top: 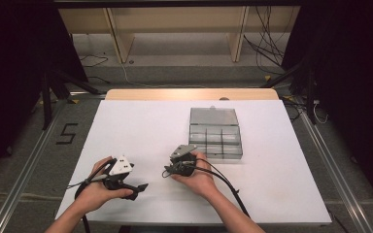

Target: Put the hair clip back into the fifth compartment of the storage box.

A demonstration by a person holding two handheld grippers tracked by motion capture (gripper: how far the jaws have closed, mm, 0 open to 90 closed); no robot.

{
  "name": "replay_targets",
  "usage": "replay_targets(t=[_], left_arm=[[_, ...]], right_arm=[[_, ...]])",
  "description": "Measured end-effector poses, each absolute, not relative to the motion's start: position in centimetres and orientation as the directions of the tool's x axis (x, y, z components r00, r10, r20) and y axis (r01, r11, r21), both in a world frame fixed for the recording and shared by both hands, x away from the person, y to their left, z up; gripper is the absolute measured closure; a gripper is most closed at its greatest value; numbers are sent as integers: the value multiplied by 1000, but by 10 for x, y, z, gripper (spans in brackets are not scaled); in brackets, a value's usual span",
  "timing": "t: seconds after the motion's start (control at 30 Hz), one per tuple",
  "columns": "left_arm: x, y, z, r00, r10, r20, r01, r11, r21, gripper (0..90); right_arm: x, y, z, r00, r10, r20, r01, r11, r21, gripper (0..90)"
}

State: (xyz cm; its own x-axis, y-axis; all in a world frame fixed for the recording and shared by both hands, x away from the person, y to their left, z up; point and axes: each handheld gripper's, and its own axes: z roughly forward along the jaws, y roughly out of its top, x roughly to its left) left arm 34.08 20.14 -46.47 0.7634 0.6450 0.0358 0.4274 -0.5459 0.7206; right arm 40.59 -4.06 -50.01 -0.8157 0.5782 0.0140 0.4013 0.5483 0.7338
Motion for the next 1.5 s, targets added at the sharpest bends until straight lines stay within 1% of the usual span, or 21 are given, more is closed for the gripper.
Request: replay_targets(t=[0.23,0.43,0.5,0.9,1.5], left_arm=[[340,200,-465,766,642,34,426,-547,721,144],[341,201,-465,765,643,33,428,-547,719,146],[341,201,-465,766,642,34,427,-547,720,147],[341,202,-464,761,647,35,428,-542,723,151],[342,203,-465,756,654,33,433,-538,723,154]], right_arm=[[408,-42,-500,-797,603,18,420,533,734,752],[409,-42,-500,-794,607,23,427,531,732,770],[408,-43,-499,-790,612,30,427,516,743,799],[407,-42,-499,-793,609,10,415,527,742,802],[407,-48,-486,-791,610,36,413,490,768,805]])
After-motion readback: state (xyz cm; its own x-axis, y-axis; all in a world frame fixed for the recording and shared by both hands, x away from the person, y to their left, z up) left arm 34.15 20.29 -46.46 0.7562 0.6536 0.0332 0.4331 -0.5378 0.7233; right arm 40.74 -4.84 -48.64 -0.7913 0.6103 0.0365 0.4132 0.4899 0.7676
